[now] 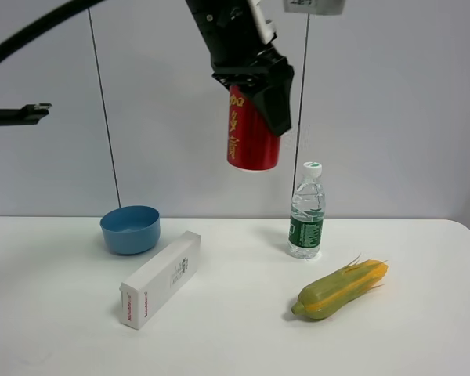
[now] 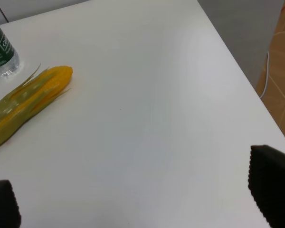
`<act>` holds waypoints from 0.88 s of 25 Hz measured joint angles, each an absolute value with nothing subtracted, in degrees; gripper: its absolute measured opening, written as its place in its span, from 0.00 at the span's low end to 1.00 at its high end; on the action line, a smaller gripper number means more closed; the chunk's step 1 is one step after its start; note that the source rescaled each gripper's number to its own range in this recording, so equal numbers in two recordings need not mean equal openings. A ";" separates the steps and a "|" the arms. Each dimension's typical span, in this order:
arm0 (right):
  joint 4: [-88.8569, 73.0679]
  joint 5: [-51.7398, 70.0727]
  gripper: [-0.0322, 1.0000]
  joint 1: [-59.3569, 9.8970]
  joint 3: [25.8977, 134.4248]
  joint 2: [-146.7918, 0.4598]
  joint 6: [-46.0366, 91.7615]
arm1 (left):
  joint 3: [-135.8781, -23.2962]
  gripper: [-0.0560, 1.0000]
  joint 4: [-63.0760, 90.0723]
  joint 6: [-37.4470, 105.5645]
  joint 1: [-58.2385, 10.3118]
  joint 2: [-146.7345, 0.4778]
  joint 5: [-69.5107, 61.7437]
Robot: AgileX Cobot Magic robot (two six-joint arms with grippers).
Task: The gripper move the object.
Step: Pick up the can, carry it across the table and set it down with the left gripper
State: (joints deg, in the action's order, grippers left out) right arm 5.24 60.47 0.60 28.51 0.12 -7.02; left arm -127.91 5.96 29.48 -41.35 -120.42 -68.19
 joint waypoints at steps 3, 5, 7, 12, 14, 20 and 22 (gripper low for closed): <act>5.24 60.47 1.00 0.60 28.51 0.12 -7.02 | -127.72 0.06 5.96 29.29 -46.06 -120.49 -65.90; 5.24 60.47 1.00 0.60 28.51 0.12 -7.02 | -127.72 0.06 5.96 29.29 -48.78 -120.70 -63.39; 5.24 60.47 1.00 0.60 28.51 0.12 -7.02 | -127.72 0.06 6.02 29.29 -51.42 -121.55 -60.85; 5.24 60.47 1.00 0.60 28.51 0.12 -7.02 | -127.72 0.06 6.20 29.29 -55.46 -125.86 -56.76; 5.24 60.47 1.00 0.60 28.51 0.12 -7.02 | -127.72 0.06 6.25 29.01 -56.15 -127.95 -54.98; 5.24 60.47 1.00 0.60 28.51 0.12 -7.02 | -127.72 0.06 6.12 25.95 -56.22 -133.74 -48.22; 5.24 60.47 1.00 0.60 28.51 0.12 -7.02 | -127.72 0.06 6.07 25.39 -56.22 -135.59 -44.97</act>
State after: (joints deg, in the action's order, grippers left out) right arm 5.24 60.47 0.60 28.51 0.12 -7.02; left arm -127.72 6.07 25.39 -56.22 -135.59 -44.97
